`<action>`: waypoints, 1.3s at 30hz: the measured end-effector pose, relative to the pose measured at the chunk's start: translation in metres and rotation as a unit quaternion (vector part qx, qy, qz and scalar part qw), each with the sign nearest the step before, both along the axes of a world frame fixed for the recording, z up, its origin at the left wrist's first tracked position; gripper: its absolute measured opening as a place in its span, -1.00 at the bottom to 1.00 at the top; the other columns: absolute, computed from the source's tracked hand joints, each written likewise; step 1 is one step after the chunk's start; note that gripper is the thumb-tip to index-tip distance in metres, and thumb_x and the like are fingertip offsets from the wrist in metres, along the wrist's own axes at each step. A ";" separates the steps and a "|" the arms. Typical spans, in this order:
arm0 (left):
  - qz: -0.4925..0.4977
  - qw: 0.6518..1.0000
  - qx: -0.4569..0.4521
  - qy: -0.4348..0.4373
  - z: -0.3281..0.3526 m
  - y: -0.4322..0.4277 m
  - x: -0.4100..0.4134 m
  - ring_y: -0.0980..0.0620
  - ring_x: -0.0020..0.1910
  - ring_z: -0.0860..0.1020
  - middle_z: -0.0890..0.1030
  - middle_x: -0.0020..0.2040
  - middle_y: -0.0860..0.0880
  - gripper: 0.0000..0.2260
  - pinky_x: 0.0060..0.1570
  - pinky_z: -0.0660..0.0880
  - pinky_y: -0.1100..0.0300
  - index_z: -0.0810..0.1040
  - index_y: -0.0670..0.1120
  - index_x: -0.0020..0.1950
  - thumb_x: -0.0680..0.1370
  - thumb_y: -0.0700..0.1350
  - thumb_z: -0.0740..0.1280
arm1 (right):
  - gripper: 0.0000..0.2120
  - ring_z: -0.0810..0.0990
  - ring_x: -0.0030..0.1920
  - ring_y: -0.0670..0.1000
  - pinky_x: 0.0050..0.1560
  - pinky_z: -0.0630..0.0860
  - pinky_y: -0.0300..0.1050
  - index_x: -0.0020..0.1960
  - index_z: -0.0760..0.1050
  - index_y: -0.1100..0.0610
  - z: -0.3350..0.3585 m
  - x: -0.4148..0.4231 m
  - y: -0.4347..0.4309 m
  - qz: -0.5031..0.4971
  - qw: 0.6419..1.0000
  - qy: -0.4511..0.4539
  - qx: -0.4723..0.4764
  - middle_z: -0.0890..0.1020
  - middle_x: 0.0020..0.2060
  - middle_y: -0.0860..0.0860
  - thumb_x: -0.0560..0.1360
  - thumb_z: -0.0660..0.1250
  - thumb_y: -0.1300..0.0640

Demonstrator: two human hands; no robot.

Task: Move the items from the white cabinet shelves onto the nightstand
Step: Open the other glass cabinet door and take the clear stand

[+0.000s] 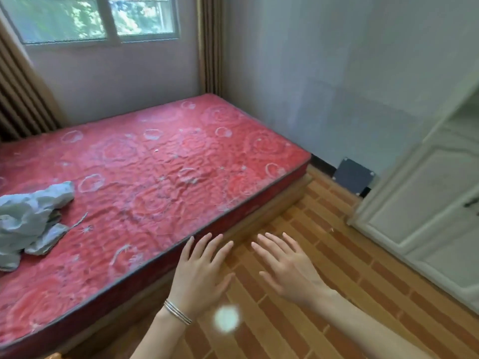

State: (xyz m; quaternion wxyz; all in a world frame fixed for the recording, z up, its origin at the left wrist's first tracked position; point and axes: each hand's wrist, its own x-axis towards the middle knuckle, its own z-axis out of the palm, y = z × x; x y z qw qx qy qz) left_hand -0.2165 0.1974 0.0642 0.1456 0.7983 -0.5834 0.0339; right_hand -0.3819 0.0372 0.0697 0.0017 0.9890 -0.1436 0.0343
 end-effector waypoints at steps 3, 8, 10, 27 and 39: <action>-0.090 0.996 -0.009 -0.006 0.008 -0.077 -0.066 -0.08 0.30 0.45 0.52 0.28 -0.01 -0.48 0.29 0.22 -0.12 0.49 0.05 0.32 0.42 0.23 0.18 | -0.47 0.39 0.36 0.02 0.33 0.35 0.11 0.40 0.33 0.04 0.005 -0.095 -0.042 -0.088 0.996 0.019 -0.014 0.44 0.35 0.03 0.48 0.13 -0.14; -0.235 0.972 -0.019 -0.015 0.021 -0.180 -0.185 -0.08 0.29 0.45 0.52 0.28 0.00 -0.48 0.27 0.34 -0.16 0.48 0.05 0.32 0.42 0.21 0.18 | -0.42 0.41 0.33 0.03 0.31 0.36 0.13 0.39 0.33 0.03 0.015 -0.241 -0.085 -0.220 0.975 0.027 -0.028 0.46 0.33 0.02 0.43 0.30 -0.15; -0.292 0.956 -0.016 -0.023 0.027 -0.212 -0.231 -0.07 0.29 0.45 0.51 0.29 -0.01 -0.48 0.28 0.35 -0.16 0.46 0.05 0.33 0.43 0.21 0.17 | -0.45 0.43 0.32 0.04 0.30 0.36 0.13 0.38 0.34 0.03 0.022 -0.293 -0.091 -0.279 0.959 0.025 -0.035 0.47 0.31 0.02 0.45 0.20 -0.16; -0.623 0.776 -0.082 -0.046 0.069 -0.381 -0.515 -0.07 0.28 0.44 0.49 0.30 -0.01 -0.53 0.28 0.36 -0.10 0.40 0.03 0.35 0.50 0.18 0.15 | -0.48 0.31 0.39 0.00 0.41 0.20 0.08 0.41 0.32 0.06 0.061 -0.548 -0.109 -0.599 0.796 -0.006 -0.084 0.38 0.39 0.02 0.51 0.18 -0.13; -0.688 0.707 -0.157 -0.046 0.098 -0.516 -0.629 -0.08 0.27 0.46 0.51 0.28 -0.03 -0.56 0.29 0.20 -0.08 0.43 -0.01 0.35 0.51 0.09 0.15 | -0.52 0.36 0.35 0.00 0.36 0.27 0.07 0.39 0.33 0.05 0.100 -0.644 -0.205 -0.669 0.727 -0.023 -0.154 0.44 0.34 0.01 0.54 0.05 -0.11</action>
